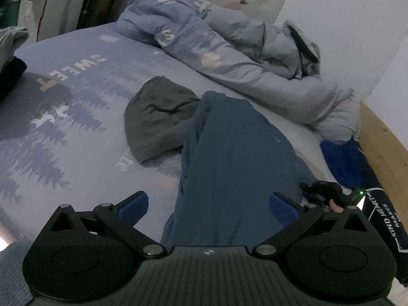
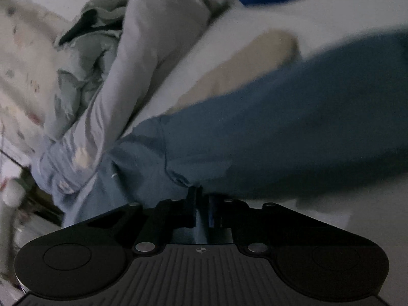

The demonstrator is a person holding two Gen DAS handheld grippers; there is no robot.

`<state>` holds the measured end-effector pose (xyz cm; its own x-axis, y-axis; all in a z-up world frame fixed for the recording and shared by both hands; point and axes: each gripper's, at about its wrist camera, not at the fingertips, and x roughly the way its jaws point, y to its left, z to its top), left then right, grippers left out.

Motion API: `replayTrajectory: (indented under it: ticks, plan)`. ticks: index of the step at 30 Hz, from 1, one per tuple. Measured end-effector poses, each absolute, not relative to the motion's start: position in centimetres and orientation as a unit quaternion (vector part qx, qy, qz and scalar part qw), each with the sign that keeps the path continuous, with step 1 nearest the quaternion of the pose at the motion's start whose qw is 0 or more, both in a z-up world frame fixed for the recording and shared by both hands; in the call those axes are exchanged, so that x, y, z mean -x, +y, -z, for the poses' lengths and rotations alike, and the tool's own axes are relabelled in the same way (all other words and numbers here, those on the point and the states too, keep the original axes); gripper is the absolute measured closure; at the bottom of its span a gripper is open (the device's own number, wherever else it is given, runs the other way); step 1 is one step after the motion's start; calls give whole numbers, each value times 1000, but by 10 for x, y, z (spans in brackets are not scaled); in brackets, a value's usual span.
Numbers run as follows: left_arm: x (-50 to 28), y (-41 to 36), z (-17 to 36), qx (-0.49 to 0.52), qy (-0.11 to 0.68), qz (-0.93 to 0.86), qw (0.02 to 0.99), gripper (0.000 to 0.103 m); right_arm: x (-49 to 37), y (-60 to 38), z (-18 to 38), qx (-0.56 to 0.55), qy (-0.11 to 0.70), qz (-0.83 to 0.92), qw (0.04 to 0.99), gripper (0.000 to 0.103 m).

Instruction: Fold clothes

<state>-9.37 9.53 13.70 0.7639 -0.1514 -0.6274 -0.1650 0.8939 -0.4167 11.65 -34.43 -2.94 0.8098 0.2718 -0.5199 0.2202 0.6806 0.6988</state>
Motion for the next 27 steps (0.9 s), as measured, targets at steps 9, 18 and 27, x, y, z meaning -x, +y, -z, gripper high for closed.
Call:
replayTrajectory:
  ticks: [9, 18, 27]
  plan:
    - [91, 91, -133, 226, 352, -4, 909, 0, -144, -387, -17, -322, 285, 18, 903, 95]
    - [83, 79, -135, 212, 352, -1, 912, 0, -165, -399, -18, -251, 328, 5, 911, 101]
    - [51, 53, -150, 179, 341, 15, 923, 0, -147, -430, -44, -172, 315, -27, 933, 55]
